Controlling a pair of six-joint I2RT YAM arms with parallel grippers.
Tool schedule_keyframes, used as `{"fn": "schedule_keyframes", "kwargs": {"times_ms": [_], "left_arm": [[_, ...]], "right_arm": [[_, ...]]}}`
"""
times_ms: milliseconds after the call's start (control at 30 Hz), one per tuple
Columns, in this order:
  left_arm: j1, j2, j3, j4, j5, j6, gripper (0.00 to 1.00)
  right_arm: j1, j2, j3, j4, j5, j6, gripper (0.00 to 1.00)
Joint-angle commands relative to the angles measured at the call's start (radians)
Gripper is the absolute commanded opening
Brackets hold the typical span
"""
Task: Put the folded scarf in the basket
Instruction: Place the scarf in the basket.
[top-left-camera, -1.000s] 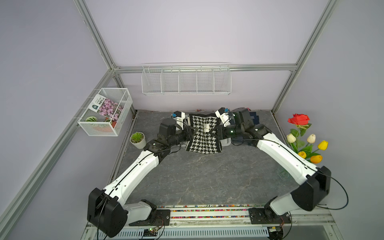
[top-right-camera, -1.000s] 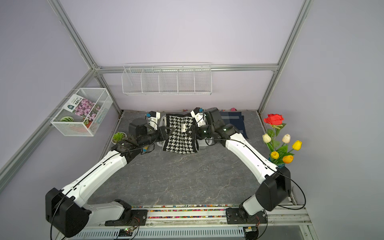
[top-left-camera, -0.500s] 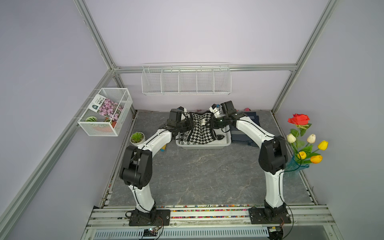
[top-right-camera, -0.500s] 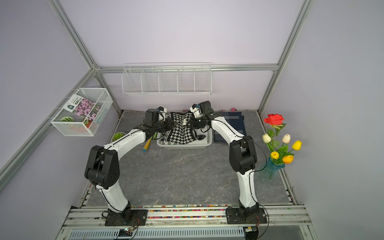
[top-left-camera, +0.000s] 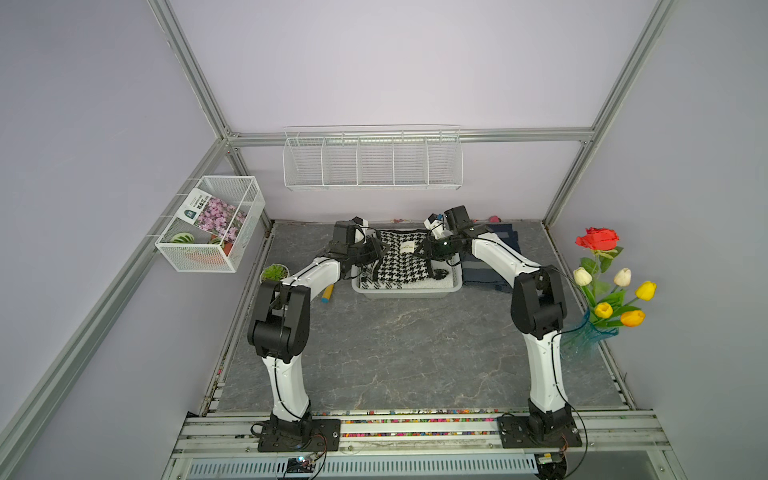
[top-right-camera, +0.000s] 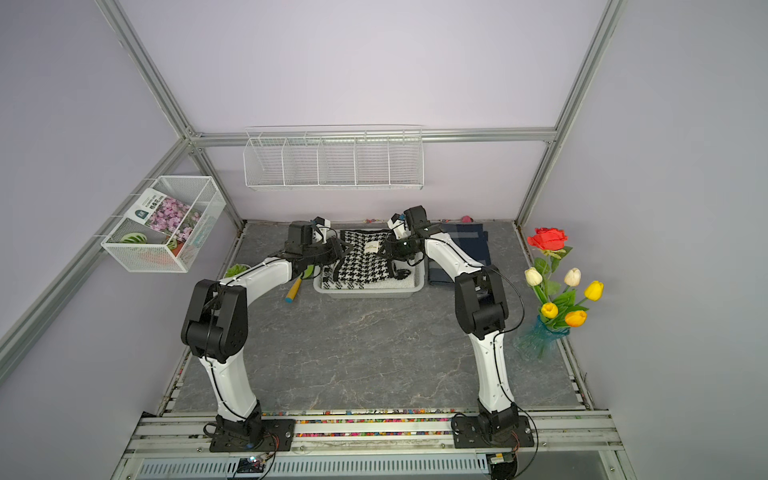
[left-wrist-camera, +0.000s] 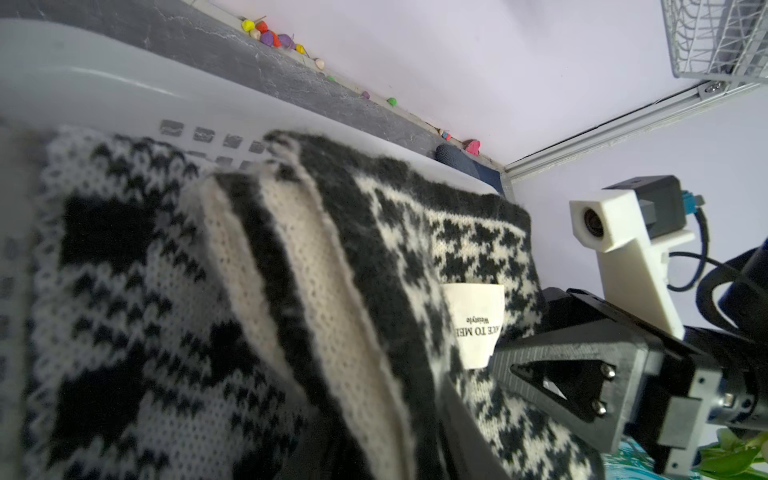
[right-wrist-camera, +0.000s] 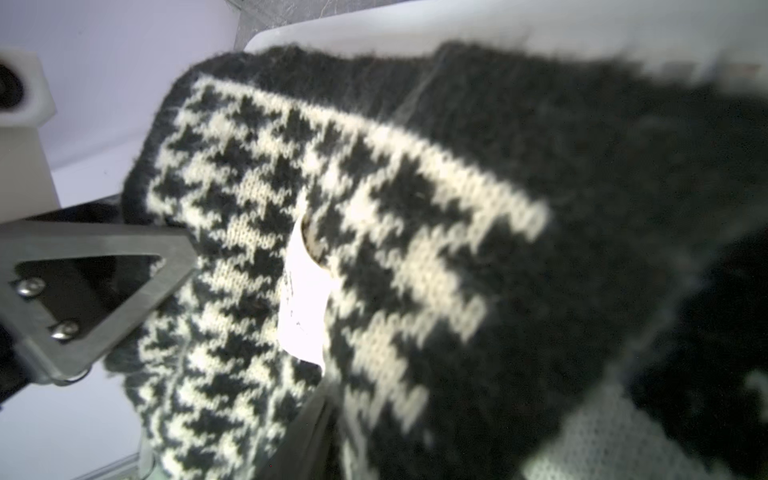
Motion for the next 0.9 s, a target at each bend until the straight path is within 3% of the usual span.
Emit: {"fn": "schedule_keyframes", "kwargs": {"times_ms": [0,233,700,867], "left_arm": [[-0.006,-0.066,-0.047,0.006,0.009,0.02,0.38],[-0.002,-0.163,-0.147,0.016,-0.032,0.033,0.43],[0.003,-0.202,-0.212,0.061,-0.022,0.027,0.44],[0.004,-0.217,-0.248,0.098,-0.005,0.013,0.46]], "right_arm": [[0.009,-0.061,-0.04,-0.001,0.021,0.001,0.45],[0.007,-0.173,-0.17,0.047,0.092,-0.007,0.48],[0.012,-0.339,-0.339,0.133,0.184,0.01,0.52],[0.062,-0.397,-0.381,0.155,0.182,-0.001,0.52]]}}
